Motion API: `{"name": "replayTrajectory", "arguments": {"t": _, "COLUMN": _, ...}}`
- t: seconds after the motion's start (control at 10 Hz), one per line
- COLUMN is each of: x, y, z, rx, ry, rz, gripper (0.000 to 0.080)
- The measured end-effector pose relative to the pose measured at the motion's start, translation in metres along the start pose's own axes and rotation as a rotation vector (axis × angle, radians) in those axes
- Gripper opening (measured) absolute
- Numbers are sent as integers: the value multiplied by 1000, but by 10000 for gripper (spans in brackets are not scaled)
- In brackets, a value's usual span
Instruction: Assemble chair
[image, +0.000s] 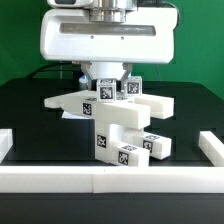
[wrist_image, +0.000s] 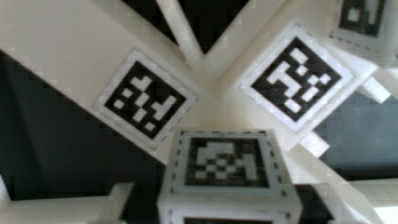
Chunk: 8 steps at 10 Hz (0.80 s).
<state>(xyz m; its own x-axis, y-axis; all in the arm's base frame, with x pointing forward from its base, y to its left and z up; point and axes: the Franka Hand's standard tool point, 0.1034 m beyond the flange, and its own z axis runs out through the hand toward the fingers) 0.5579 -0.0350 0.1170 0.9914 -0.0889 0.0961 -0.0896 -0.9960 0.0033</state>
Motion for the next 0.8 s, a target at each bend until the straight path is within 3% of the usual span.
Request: {"name": "replayTrajectory", "arguments": {"t": 0.8, "x": 0, "y": -4, "z": 2, "rx": 4, "ry": 1, "rz": 715, "gripper": 287}}
